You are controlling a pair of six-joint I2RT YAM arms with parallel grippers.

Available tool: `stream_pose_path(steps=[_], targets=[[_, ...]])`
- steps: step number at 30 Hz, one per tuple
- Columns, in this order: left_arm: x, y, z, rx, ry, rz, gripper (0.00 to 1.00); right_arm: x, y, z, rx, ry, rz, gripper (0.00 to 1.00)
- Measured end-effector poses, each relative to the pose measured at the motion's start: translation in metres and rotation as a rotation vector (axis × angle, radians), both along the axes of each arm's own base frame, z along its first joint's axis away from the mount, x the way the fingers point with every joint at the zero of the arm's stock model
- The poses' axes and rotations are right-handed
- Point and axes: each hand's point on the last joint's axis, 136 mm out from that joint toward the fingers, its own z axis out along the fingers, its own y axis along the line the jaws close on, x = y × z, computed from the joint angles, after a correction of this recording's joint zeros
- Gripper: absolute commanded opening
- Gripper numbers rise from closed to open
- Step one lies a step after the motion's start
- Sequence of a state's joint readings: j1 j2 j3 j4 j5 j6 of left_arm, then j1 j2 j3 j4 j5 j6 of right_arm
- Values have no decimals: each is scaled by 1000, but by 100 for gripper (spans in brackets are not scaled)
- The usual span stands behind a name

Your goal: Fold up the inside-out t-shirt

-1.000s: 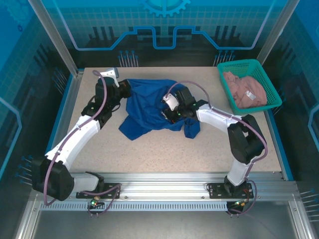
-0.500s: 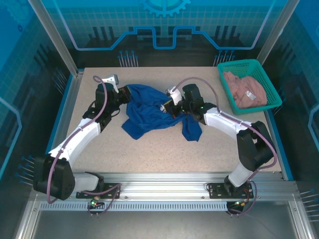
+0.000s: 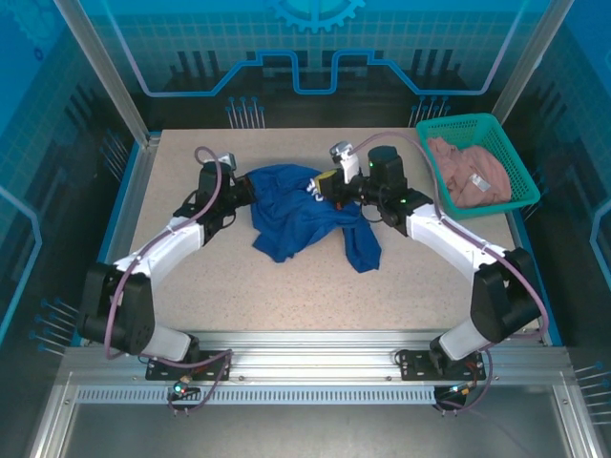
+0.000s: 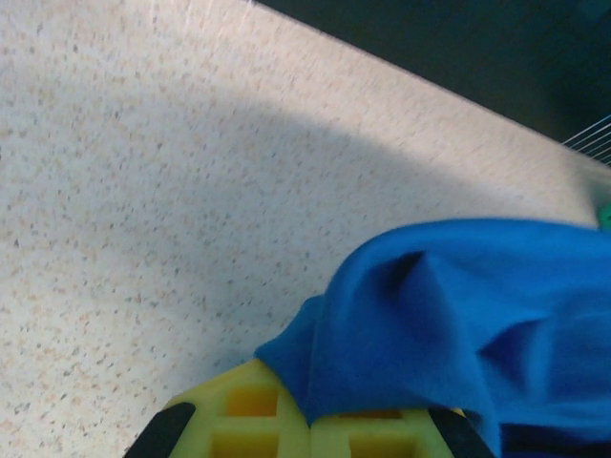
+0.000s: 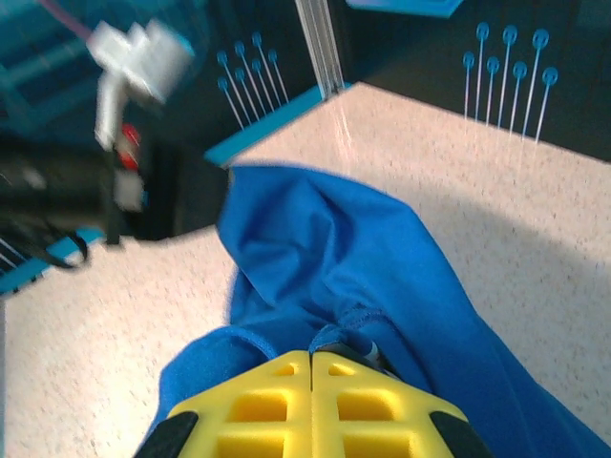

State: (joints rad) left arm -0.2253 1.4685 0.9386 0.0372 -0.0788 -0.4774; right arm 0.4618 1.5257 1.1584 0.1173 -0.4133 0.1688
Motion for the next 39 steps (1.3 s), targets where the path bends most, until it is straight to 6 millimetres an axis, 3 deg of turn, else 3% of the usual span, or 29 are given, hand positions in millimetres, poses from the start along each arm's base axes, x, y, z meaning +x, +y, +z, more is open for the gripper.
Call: stream_pose_path(steps=[13, 20, 21, 24, 26, 28, 29, 34, 39], targets=[[-14, 0, -85, -20, 183, 27, 0, 12, -7, 104, 198, -61, -47, 0], [-36, 0, -122, -73, 270, 36, 0, -4, -27, 116, 185, -80, -43, 0], [-40, -2, -125, -87, 277, 30, 4, -6, -29, 113, 175, -78, -38, 0], [-57, -7, -127, -126, 289, -5, 34, -8, -32, 97, 135, -56, -28, 0], [-65, -10, -118, -156, 273, -21, 49, -10, -33, 86, 108, -35, -14, 0], [-68, -14, -95, -183, 213, -50, 57, -14, -33, 76, 77, -16, 4, 0], [-68, -15, -87, -193, 193, -56, 60, -15, -33, 73, 68, -15, 15, 0], [-70, -25, -11, -199, -29, -161, 70, -25, -32, 57, 24, 1, 77, 0], [-65, -76, 30, -173, -110, -369, 73, -33, -31, 41, 0, 26, 118, 0]])
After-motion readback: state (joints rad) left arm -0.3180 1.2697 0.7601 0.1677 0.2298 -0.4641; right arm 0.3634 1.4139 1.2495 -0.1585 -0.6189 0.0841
